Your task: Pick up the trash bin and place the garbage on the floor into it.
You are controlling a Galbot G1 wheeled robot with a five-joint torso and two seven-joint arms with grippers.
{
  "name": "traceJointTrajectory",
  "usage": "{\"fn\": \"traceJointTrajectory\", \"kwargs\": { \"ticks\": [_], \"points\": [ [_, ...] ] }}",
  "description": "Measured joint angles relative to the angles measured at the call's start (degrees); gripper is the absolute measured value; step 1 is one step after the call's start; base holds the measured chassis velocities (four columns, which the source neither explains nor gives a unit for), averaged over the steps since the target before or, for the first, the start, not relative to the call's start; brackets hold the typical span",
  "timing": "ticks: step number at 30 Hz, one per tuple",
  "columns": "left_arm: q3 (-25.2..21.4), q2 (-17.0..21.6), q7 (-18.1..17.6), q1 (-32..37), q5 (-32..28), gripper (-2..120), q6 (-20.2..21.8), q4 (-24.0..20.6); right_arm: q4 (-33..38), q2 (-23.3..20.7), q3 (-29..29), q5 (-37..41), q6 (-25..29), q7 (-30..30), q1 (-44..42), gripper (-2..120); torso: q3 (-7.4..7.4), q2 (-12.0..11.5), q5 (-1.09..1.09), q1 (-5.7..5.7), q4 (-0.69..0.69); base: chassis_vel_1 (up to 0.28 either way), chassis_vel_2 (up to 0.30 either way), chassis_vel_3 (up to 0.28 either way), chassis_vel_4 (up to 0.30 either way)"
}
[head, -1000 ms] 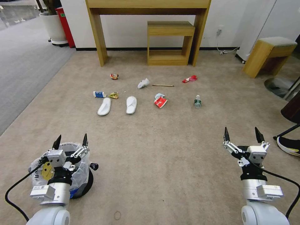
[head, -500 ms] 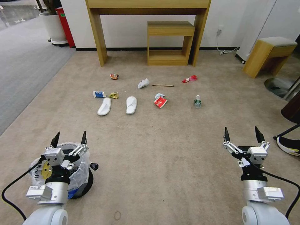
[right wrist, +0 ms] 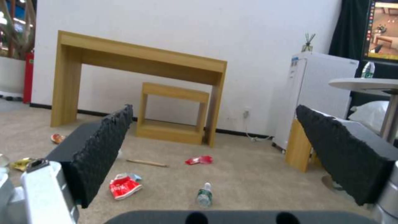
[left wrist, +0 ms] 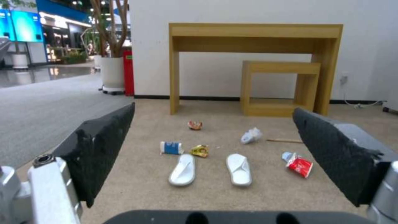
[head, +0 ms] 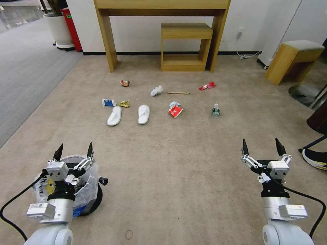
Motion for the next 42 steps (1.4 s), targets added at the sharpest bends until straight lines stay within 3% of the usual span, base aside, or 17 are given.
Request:
{"fn": "traceJointTrajectory", "kwargs": {
  "ticks": [17, 42],
  "points": [
    [-0.15, -0.03, 0.01, -0.16, 0.04, 100, -0.35, 0.20, -0.15, 0.40, -0.07, -0.34, 0.39, -0.36, 0.04, 100, 0.00, 0.00, 0.01, 0.00, 0.00, 0.064, 0.062, -0.063, -0.068],
    [-0.29, 0.41, 0.08, -0.24, -0.01, 100, -0.38, 0.48, -0.14, 1.13, -0.21, -0.55, 1.42, -0.55, 0.22, 100, 0.00, 0.00, 0.00, 0.00, 0.01, 0.278, 0.271, -0.283, -0.286]
  ]
}}
